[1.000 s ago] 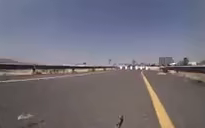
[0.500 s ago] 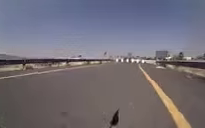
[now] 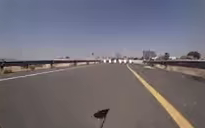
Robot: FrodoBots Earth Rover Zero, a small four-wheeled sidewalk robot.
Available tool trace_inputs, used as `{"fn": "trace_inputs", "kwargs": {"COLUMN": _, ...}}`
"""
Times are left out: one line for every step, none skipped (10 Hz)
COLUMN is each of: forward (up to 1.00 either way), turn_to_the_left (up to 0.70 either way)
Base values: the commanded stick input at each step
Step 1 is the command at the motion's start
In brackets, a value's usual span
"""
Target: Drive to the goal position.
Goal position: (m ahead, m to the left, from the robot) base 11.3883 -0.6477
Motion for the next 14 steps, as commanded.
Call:
{"fn": "trace_inputs", "kwargs": {"forward": 1.00, "turn_to_the_left": -0.01}}
{"fn": "trace_inputs", "kwargs": {"forward": 1.00, "turn_to_the_left": -0.01}}
{"fn": "trace_inputs", "kwargs": {"forward": 1.00, "turn_to_the_left": -0.01}}
{"fn": "trace_inputs", "kwargs": {"forward": 1.00, "turn_to_the_left": -0.01}}
{"fn": "trace_inputs", "kwargs": {"forward": 1.00, "turn_to_the_left": -0.01}}
{"fn": "trace_inputs", "kwargs": {"forward": 1.00, "turn_to_the_left": -0.01}}
{"fn": "trace_inputs", "kwargs": {"forward": 1.00, "turn_to_the_left": -0.01}}
{"fn": "trace_inputs", "kwargs": {"forward": 1.00, "turn_to_the_left": -0.03}}
{"fn": "trace_inputs", "kwargs": {"forward": 1.00, "turn_to_the_left": -0.16}}
{"fn": "trace_inputs", "kwargs": {"forward": 1.00, "turn_to_the_left": -0.28}}
{"fn": "trace_inputs", "kwargs": {"forward": 1.00, "turn_to_the_left": -0.41}}
{"fn": "trace_inputs", "kwargs": {"forward": 1.00, "turn_to_the_left": -0.41}}
{"fn": "trace_inputs", "kwargs": {"forward": 1.00, "turn_to_the_left": -0.41}}
{"fn": "trace_inputs", "kwargs": {"forward": 1.00, "turn_to_the_left": -0.27}}
